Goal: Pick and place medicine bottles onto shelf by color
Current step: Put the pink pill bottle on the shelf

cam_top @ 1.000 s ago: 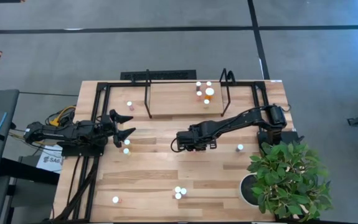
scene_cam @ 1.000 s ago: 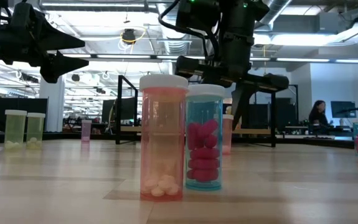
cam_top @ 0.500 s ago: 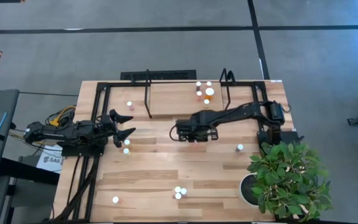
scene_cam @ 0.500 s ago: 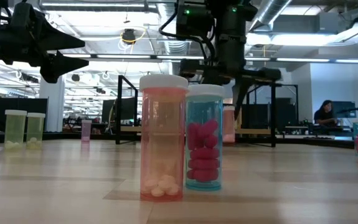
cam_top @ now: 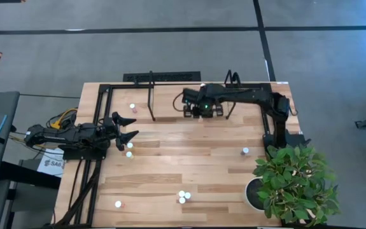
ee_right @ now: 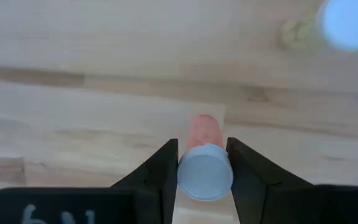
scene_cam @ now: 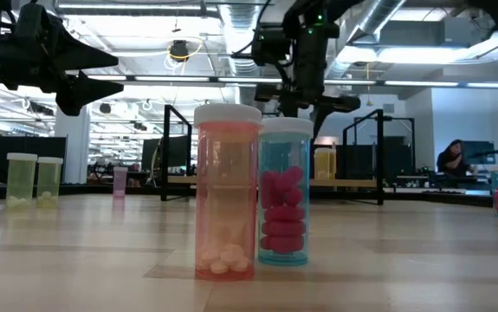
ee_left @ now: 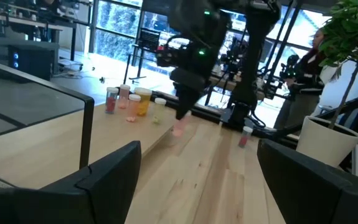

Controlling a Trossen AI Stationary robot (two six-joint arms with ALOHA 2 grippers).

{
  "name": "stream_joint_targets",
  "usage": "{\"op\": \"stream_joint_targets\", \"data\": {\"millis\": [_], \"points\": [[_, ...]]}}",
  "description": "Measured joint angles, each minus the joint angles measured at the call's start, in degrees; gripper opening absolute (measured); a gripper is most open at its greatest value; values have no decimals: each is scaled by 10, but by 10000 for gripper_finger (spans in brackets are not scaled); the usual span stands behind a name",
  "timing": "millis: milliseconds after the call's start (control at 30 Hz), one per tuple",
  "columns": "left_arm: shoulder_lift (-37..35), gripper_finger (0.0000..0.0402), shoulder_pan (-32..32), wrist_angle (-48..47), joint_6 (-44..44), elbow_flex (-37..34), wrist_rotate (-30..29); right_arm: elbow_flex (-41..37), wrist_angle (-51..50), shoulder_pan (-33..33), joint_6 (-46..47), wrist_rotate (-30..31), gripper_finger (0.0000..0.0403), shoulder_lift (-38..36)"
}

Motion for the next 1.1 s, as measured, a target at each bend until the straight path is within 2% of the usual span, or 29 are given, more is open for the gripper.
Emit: {"op": "stream_joint_targets", "data": {"millis": [433,633,967,1100], "points": [[0,311,0,0,0,0,0,0,32,-69,-61,9,134,0],[0,311,0,0,0,0,0,0,31,-71,-57,36,134,0],[0,311,0,0,0,0,0,0,34,-70,-56,43,134,0],[0,311,0,0,0,0,0,0,41,-70,-56,39,135,21]]}}
